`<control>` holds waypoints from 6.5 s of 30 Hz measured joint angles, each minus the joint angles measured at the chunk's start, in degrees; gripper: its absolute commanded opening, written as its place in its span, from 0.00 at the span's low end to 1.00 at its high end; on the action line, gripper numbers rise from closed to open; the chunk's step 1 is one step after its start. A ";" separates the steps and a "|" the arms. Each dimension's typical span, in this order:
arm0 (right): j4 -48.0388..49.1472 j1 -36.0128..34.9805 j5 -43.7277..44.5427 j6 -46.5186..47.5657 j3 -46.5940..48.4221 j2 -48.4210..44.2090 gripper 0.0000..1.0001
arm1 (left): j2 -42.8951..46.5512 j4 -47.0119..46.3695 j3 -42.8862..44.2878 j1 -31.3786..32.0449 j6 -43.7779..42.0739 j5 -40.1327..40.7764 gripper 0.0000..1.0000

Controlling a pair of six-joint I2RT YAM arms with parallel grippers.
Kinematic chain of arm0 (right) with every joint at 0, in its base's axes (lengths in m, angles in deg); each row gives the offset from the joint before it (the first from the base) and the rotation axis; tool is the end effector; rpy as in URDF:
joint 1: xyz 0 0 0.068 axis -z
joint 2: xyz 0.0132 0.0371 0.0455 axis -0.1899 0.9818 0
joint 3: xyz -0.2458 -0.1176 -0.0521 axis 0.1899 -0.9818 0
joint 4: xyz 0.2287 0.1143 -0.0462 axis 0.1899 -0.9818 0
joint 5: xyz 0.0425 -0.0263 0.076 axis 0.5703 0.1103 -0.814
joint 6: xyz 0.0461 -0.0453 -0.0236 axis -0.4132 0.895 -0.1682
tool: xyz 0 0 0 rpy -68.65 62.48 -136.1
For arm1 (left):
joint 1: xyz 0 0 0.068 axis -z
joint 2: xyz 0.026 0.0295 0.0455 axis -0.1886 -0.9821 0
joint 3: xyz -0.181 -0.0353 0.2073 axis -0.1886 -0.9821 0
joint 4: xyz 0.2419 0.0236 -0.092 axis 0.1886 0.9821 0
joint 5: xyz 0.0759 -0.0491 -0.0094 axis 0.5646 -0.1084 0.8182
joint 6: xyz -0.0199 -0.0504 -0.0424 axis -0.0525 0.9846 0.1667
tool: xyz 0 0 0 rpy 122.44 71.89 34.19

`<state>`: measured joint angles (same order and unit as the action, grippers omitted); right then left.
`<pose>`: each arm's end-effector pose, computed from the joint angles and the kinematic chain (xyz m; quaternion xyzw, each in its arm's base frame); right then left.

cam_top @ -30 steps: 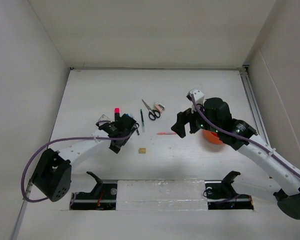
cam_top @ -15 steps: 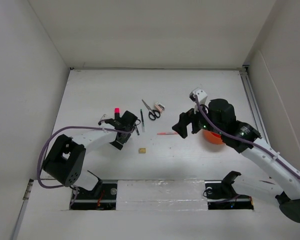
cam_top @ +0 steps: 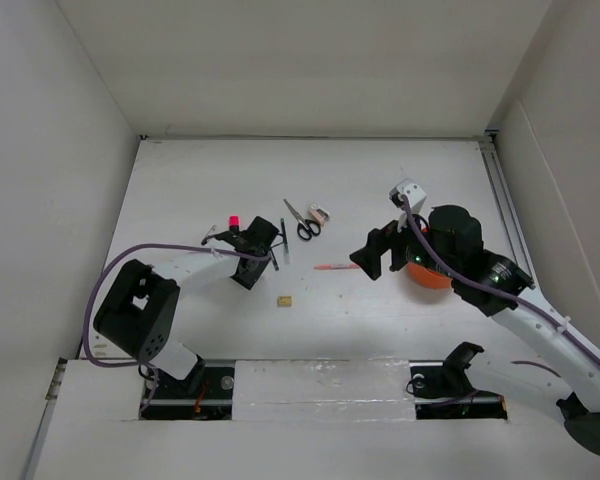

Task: Sort the stationery into containers
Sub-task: Grab a piece of stationery with the left arm, then grab a piece of stationery with the right arm, then cap the pen

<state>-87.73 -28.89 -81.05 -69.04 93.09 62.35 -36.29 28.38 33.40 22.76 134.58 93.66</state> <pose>0.1540 0.1385 0.3618 -0.2577 0.7842 0.2831 0.4884 0.2468 -0.1408 0.1627 -0.4520 0.8513 -0.0849 0.2525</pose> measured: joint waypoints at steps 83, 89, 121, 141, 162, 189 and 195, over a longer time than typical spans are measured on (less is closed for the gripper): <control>-5.07 -1.60 1.11 17.33 9.33 41.20 0.98 | 29.99 12.98 13.11 -0.74 -36.92 4.79 0.00; -5.88 -0.94 0.52 21.14 13.73 48.35 0.98 | 33.33 12.41 10.97 -0.74 -39.80 2.38 0.00; -7.17 1.92 4.61 21.66 17.66 59.12 0.57 | 34.01 10.29 9.99 -0.74 -44.96 2.23 0.00; -9.53 -0.42 6.99 18.80 20.46 61.42 0.00 | 33.99 10.32 9.99 -0.74 -44.87 3.50 0.00; 9.57 0.92 -4.83 -5.11 4.48 28.79 0.00 | 22.60 -6.88 26.86 -0.74 -53.29 -11.45 0.00; 59.04 -2.99 -28.37 -39.21 -14.32 13.53 0.00 | 34.51 -35.56 7.13 -0.74 -56.81 -44.81 0.00; 61.96 -3.67 -28.65 -40.98 -14.34 14.53 0.00 | 36.06 -36.92 6.45 -0.74 -56.65 -45.48 0.00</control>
<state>-25.76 -32.56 -109.70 -110.02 78.75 76.89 -0.23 -8.53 39.85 22.01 77.93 48.17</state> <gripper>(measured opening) 0.057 0.033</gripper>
